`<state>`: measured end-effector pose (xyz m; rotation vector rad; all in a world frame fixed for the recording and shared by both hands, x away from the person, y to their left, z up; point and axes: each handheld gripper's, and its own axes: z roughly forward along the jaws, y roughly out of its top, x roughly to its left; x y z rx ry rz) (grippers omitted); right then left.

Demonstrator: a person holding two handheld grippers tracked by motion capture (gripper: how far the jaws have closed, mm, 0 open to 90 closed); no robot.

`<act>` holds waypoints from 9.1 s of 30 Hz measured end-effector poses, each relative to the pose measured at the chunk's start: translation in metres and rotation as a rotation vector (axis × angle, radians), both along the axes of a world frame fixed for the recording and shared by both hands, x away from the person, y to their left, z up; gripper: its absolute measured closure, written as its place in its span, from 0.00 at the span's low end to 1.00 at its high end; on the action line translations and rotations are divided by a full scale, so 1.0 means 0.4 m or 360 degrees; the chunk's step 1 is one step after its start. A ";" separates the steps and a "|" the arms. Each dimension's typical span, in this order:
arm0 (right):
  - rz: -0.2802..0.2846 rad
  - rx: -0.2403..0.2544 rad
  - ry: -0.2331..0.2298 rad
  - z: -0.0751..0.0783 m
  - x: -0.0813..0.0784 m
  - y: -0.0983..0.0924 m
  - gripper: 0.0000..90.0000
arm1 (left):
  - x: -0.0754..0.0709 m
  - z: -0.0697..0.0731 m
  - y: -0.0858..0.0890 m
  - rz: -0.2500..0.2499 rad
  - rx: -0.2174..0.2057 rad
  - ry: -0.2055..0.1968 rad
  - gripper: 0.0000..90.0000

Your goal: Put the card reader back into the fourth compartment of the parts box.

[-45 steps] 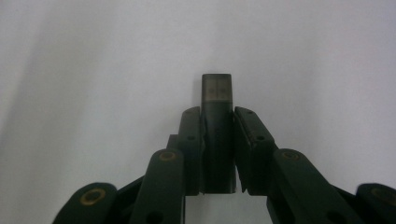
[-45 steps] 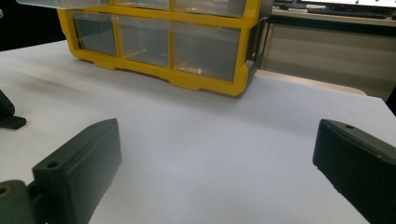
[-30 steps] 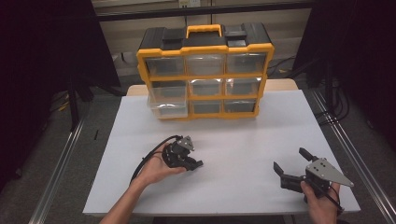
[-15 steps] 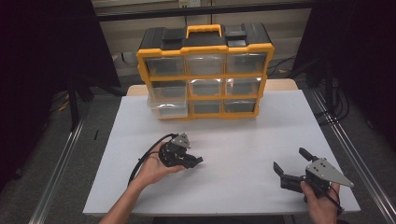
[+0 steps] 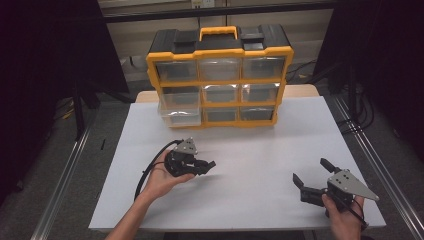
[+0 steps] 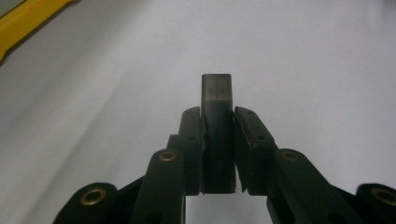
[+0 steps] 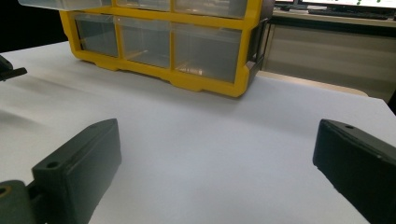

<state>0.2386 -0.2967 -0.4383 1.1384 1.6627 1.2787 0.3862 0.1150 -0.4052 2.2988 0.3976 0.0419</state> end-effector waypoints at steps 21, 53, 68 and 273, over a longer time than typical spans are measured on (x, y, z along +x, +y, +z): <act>0.0000 0.0000 -0.0001 0.000 0.000 0.001 0.01 | -0.006 0.078 0.063 0.0091 -0.0213 -0.0092 0.82; 0.0007 0.0002 -0.0016 0.001 0.001 0.001 0.01 | -0.033 0.167 0.101 0.0159 -0.0369 -0.0290 0.82; 0.0004 -0.0002 -0.0015 0.001 0.002 0.002 0.01 | -0.015 0.225 0.107 0.0167 -0.0371 -0.0334 0.82; 0.0000 -0.0001 -0.0019 0.001 0.007 0.006 0.01 | 0.034 0.188 0.220 0.0914 -0.0577 -0.0686 0.03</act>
